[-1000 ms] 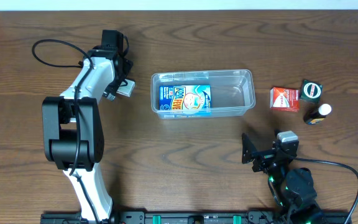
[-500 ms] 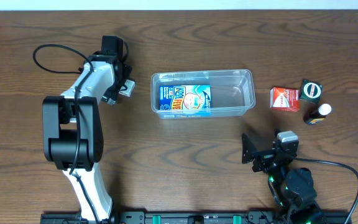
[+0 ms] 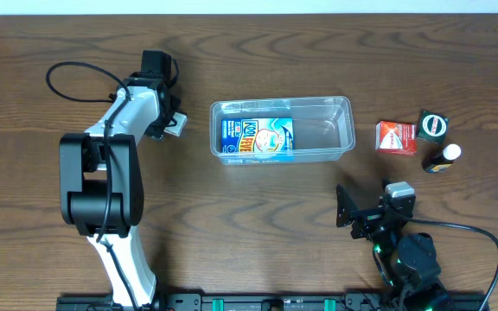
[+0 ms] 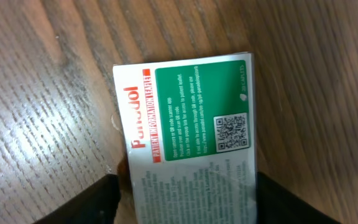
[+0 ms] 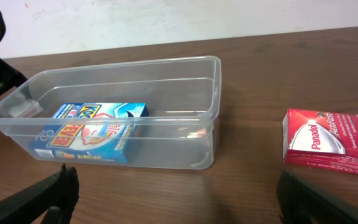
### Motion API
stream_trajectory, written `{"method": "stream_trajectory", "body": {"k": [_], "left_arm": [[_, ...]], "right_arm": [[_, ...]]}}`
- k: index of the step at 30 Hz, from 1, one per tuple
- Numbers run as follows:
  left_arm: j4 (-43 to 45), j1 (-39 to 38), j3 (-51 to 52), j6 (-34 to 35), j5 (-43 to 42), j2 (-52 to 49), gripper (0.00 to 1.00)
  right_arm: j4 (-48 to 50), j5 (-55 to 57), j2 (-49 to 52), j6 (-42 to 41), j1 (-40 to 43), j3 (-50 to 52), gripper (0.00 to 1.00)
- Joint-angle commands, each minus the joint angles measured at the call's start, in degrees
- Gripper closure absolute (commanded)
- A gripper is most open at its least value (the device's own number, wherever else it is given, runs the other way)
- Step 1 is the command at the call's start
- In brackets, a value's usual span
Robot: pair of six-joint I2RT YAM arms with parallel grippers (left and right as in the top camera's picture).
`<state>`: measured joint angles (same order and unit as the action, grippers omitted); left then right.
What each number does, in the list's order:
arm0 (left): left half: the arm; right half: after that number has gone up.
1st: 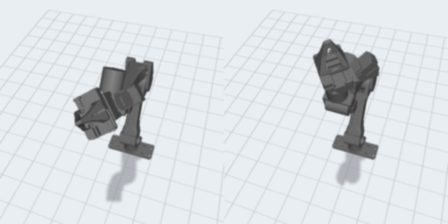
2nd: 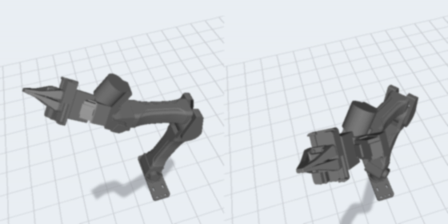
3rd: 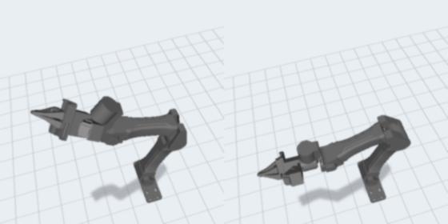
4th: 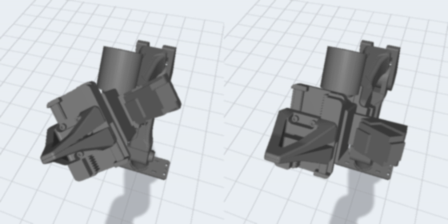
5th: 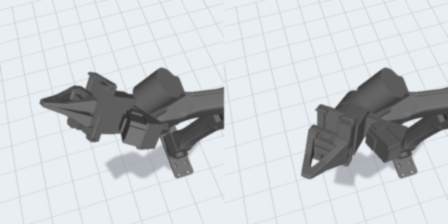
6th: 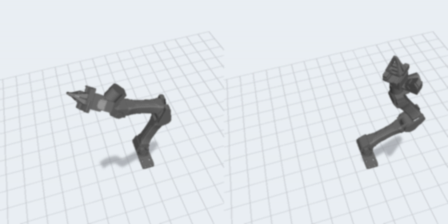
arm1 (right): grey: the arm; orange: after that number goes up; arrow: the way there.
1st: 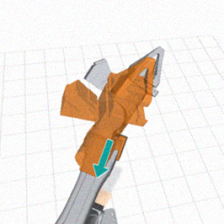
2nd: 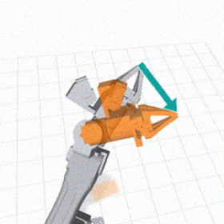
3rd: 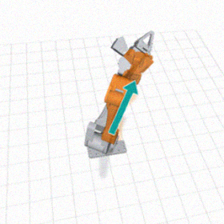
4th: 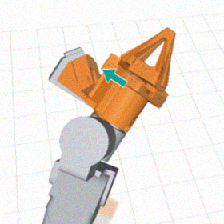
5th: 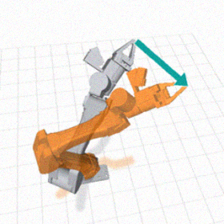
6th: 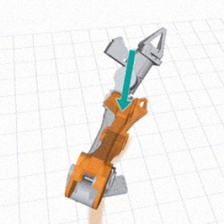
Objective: Pack container
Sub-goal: 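Move the left gripper to the white-green Panadol packet and grasp it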
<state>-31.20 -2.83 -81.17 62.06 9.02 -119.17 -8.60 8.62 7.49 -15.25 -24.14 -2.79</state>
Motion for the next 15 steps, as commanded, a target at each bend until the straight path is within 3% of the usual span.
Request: {"method": "stream_trajectory", "body": {"k": [1, 10, 15], "left_arm": [[-0.22, 0.31, 0.42, -2.38, 0.92, -0.76, 0.36], [-0.42, 0.31, 0.42, -10.93, 0.94, -0.28, 0.39], [-0.37, 0.31, 0.42, -14.73, 0.94, 0.02, 0.48]], "right_arm": [[0.02, 0.17, -0.09, 0.74, -0.26, 0.22, 0.01], [0.02, 0.17, -0.09, 0.74, -0.26, 0.24, 0.01], [0.02, 0.17, -0.09, 0.74, -0.26, 0.24, 0.01]]}}
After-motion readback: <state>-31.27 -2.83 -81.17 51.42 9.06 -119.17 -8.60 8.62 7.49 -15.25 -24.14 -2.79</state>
